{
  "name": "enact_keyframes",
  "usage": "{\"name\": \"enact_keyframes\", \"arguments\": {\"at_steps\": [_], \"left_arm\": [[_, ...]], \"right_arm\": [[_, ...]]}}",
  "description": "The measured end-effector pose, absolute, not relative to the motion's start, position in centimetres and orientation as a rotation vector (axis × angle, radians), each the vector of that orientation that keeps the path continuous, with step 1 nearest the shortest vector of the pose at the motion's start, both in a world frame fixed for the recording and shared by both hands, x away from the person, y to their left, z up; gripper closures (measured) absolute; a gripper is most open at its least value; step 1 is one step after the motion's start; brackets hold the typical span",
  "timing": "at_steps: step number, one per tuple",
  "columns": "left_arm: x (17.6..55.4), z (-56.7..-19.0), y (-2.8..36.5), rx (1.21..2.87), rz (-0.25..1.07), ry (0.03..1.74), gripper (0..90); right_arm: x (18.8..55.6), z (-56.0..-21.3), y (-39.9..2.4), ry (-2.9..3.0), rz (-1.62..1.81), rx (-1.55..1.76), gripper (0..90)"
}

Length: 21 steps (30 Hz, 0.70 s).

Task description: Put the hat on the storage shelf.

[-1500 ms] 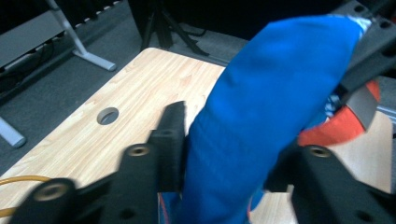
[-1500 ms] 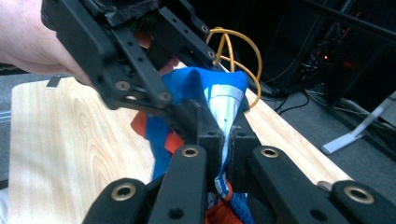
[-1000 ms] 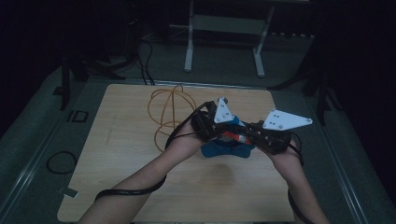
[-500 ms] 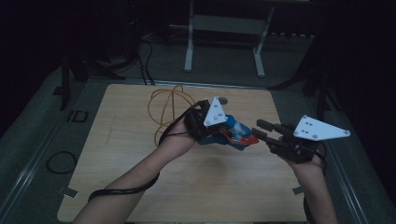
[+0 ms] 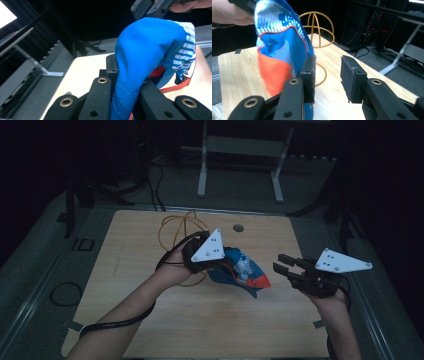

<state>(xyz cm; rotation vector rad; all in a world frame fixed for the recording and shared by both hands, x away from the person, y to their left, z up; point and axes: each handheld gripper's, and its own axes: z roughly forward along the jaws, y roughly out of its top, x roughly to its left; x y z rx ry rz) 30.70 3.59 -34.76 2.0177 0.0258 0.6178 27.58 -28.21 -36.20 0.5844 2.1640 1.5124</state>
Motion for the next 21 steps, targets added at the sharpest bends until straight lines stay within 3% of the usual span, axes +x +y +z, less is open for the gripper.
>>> {"name": "enact_keyframes", "arguments": {"at_steps": [8, 21], "left_arm": [[30.4, -35.5, 5.4, 1.924, 0.543, -0.08, 88.9], [29.4, -35.4, 8.1, 1.724, 0.371, -0.297, 88.6]], "right_arm": [[27.3, -37.4, -27.2, 2.225, 1.519, 0.558, 63.0], [25.2, -37.5, -23.7, 2.306, 1.588, 0.387, 50.7]]}}
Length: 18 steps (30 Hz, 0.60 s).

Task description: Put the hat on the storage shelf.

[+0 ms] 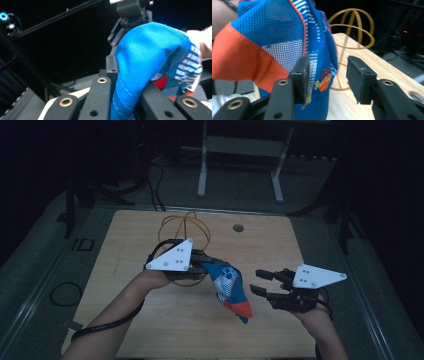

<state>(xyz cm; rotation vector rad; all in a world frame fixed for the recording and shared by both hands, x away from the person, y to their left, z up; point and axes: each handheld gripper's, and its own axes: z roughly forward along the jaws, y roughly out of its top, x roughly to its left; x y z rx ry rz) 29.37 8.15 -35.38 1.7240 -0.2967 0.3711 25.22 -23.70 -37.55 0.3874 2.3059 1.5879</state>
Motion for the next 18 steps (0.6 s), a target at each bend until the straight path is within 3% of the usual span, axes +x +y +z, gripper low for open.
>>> {"name": "enact_keyframes", "arguments": {"at_steps": [4, 11, 13, 16, 17, 18], "left_arm": [[29.1, -35.3, 8.4, 1.7, 0.343, -0.327, 88.4], [28.1, -35.2, 8.1, 1.673, 0.291, -0.399, 88.4], [27.8, -35.2, 7.7, 1.683, 0.287, -0.417, 88.4], [27.9, -35.3, 7.6, 1.692, 0.281, -0.42, 88.3], [27.9, -35.4, 7.6, 1.691, 0.279, -0.419, 88.3], [27.9, -35.4, 7.6, 1.691, 0.279, -0.419, 88.1]], "right_arm": [[24.6, -37.7, -22.2, 2.335, 1.612, 0.324, 44.5], [24.2, -37.6, -20.7, 2.365, 1.665, 0.269, 45.2], [24.1, -37.6, -20.0, 2.393, 1.658, 0.229, 54.6], [23.8, -37.6, -19.6, 2.399, 1.631, 0.178, 81.6], [23.7, -37.6, -19.5, 2.386, 1.609, 0.179, 87.5], [23.7, -37.6, -19.5, 2.386, 1.609, 0.179, 87.5]]}}
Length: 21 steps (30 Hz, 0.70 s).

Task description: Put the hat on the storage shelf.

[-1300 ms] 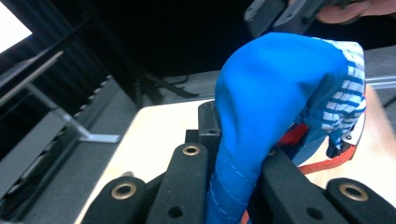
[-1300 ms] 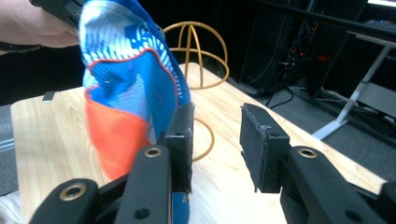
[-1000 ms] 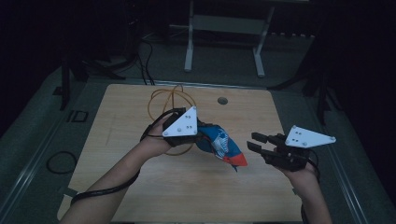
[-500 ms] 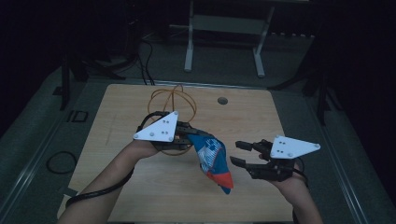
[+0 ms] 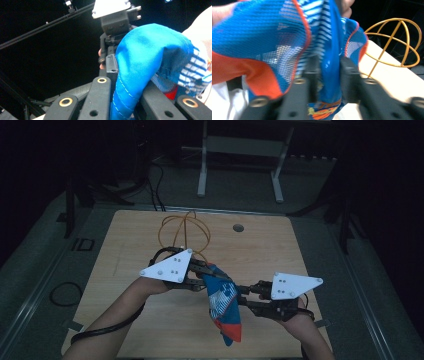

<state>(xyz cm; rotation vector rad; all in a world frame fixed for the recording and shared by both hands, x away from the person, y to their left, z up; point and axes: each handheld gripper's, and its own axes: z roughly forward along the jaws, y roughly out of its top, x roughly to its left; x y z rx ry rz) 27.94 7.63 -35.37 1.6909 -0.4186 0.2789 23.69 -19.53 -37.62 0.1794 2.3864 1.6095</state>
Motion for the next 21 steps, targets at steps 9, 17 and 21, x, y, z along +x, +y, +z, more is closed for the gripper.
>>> {"name": "enact_keyframes", "arguments": {"at_steps": [9, 17, 21], "left_arm": [[28.1, -35.4, 8.5, 1.751, 0.328, -0.374, 81.9], [28.4, -35.3, 11.2, 1.813, 0.394, -0.238, 76.8], [28.6, -35.2, 12.5, 1.875, 0.399, -0.121, 68.8]], "right_arm": [[23.9, -37.4, -19.7, 2.375, 1.547, 0.229, 89.9], [24.5, -36.8, -20.7, 2.353, 1.567, 0.293, 89.9], [24.8, -36.4, -21.3, 2.333, 1.59, 0.317, 89.9]]}}
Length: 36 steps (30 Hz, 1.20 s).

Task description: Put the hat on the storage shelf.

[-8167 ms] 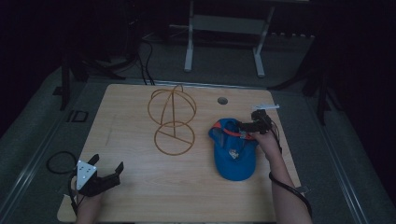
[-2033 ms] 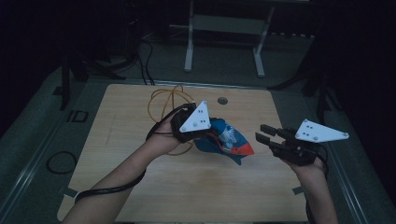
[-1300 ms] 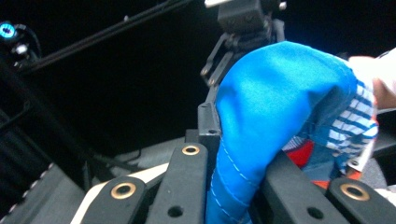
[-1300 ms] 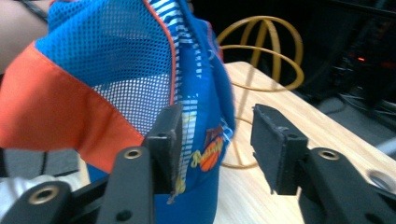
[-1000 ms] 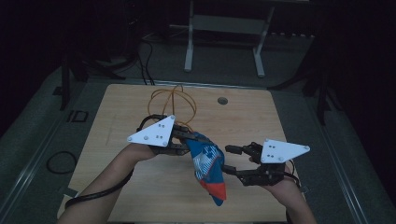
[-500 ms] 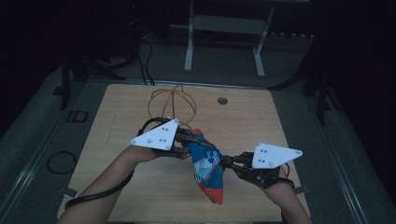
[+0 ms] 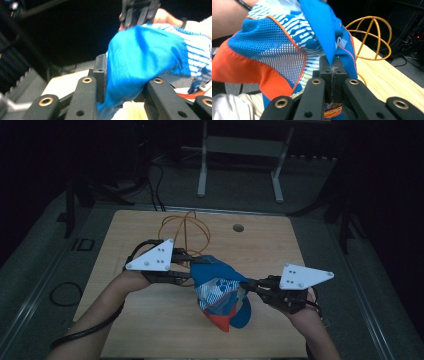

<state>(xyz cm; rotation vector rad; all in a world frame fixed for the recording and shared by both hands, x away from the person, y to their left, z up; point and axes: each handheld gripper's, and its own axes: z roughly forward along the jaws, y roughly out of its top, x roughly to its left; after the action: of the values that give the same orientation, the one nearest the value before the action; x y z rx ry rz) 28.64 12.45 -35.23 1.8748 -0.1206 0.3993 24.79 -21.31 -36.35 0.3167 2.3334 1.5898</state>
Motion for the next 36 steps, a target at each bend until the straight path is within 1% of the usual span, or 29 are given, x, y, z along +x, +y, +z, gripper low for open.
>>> {"name": "enact_keyframes", "arguments": {"at_steps": [5, 8, 9, 11, 14, 15, 16, 17, 18, 20, 21, 23, 24, 25, 26, 27, 28, 31, 33, 34, 36], "left_arm": [[28.7, -35.4, 13.4, 1.893, 0.387, -0.065, 65.6], [28.7, -35.6, 15.1, 1.893, 0.41, -0.002, 64.1], [28.6, -35.7, 16.1, 1.883, 0.417, 0.044, 61.3], [28.5, -35.8, 16.6, 1.88, 0.418, 0.069, 60.4], [28.1, -36.6, 17.9, 1.881, 0.438, 0.16, 47.5], [28.1, -37.0, 18.4, 1.887, 0.445, 0.196, 38.3], [28.1, -37.5, 18.9, 1.888, 0.448, 0.238, 38.3], [28.1, -38.0, 19.3, 1.885, 0.45, 0.281, 34.8], [28.0, -38.6, 19.8, 1.884, 0.444, 0.318, 28.6], [27.9, -39.7, 20.6, 1.885, 0.443, 0.386, 22.0], [27.8, -40.3, 21.0, 1.892, 0.449, 0.412, 14.7], [27.7, -41.5, 21.5, 1.906, 0.48, 0.474, 7.8], [27.5, -42.1, 21.8, 1.901, 0.49, 0.502, 5.8], [27.5, -42.1, 21.8, 1.901, 0.49, 0.502, 2.4], [27.4, -43.3, 22.4, 1.89, 0.515, 0.562, 2.4], [27.3, -43.9, 22.7, 1.876, 0.526, 0.598, 2.1], [27.3, -44.5, 23.1, 1.861, 0.53, 0.645, 2.1], [26.8, -46.8, 24.1, 1.802, 0.58, 0.738, 2.1], [26.4, -48.0, 24.4, 1.794, 0.594, 0.772, 2.1], [26.2, -48.7, 24.5, 1.797, 0.619, 0.796, 2.1], [25.7, -50.0, 24.7, 1.814, 0.655, 0.819, 2.1]], "right_arm": [[25.0, -36.0, -21.6, 2.322, 1.597, 0.333, 89.9], [25.4, -35.8, -22.0, 2.304, 1.605, 0.357, 89.9], [25.6, -35.6, -22.2, 2.291, 1.616, 0.373, 89.9], [25.6, -35.5, -22.3, 2.285, 1.619, 0.381, 89.9], [26.1, -35.1, -22.5, 2.262, 1.627, 0.398, 89.9], [26.7, -34.8, -22.4, 2.247, 1.638, 0.41, 89.9], [26.7, -34.8, -22.4, 2.247, 1.638, 0.41, 89.9], [27.0, -34.6, -22.3, 2.245, 1.639, 0.416, 89.9], [27.3, -34.4, -22.2, 2.241, 1.637, 0.422, 89.9], [28.0, -34.0, -21.8, 2.229, 1.647, 0.428, 89.9], [28.3, -33.8, -21.5, 2.227, 1.651, 0.427, 89.9], [29.0, -33.3, -20.8, 2.216, 1.646, 0.426, 89.9], [29.4, -33.1, -20.4, 2.212, 1.642, 0.423, 89.9], [29.4, -33.1, -20.4, 2.212, 1.642, 0.423, 89.9], [29.8, -32.8, -19.9, 2.208, 1.649, 0.422, 89.9], [30.8, -32.1, -18.4, 2.203, 1.63, 0.423, 89.9], [30.8, -32.1, -18.4, 2.203, 1.63, 0.423, 89.9], [32.4, -31.0, -15.8, 2.2, 1.605, 0.403, 89.9], [32.7, -30.8, -15.4, 2.198, 1.599, 0.401, 89.9], [33.5, -30.4, -14.1, 2.197, 1.586, 0.402, 89.9], [34.0, -30.2, -13.5, 2.198, 1.582, 0.405, 89.9]]}}
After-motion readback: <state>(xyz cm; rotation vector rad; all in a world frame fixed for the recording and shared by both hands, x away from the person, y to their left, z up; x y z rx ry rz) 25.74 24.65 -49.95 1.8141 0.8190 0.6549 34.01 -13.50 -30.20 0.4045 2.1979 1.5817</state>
